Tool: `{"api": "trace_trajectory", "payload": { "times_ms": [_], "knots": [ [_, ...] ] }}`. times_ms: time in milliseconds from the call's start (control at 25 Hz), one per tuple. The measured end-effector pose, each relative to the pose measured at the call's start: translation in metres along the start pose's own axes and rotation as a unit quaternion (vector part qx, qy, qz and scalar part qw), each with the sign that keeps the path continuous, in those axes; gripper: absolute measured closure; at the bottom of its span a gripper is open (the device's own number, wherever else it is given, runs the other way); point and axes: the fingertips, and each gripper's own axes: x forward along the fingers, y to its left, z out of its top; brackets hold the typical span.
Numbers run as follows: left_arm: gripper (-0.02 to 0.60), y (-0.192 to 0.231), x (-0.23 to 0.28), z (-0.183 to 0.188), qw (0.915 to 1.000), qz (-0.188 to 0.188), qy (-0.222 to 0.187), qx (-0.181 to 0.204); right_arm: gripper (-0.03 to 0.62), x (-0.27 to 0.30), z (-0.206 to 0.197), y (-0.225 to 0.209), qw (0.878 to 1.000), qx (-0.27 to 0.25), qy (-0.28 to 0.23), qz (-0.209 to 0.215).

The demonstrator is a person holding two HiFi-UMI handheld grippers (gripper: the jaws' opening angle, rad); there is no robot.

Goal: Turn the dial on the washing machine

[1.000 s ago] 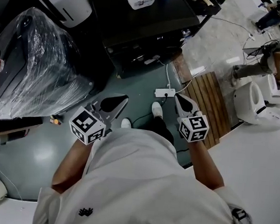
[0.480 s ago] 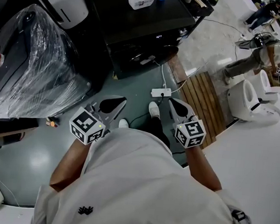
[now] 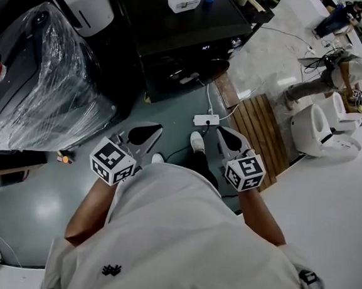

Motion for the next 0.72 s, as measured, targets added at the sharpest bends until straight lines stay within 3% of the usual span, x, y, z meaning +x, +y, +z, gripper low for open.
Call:
{"api": "trace_trajectory", "payload": {
  "times_ms": [720],
  "knots": [
    [0.526,0.006,-0.014,-0.014,0.9997,0.015,-0.005,-0.016,0.592,0.008,0.005,0.018,1.0,-0.015,0.001,0.021]
  ]
}}
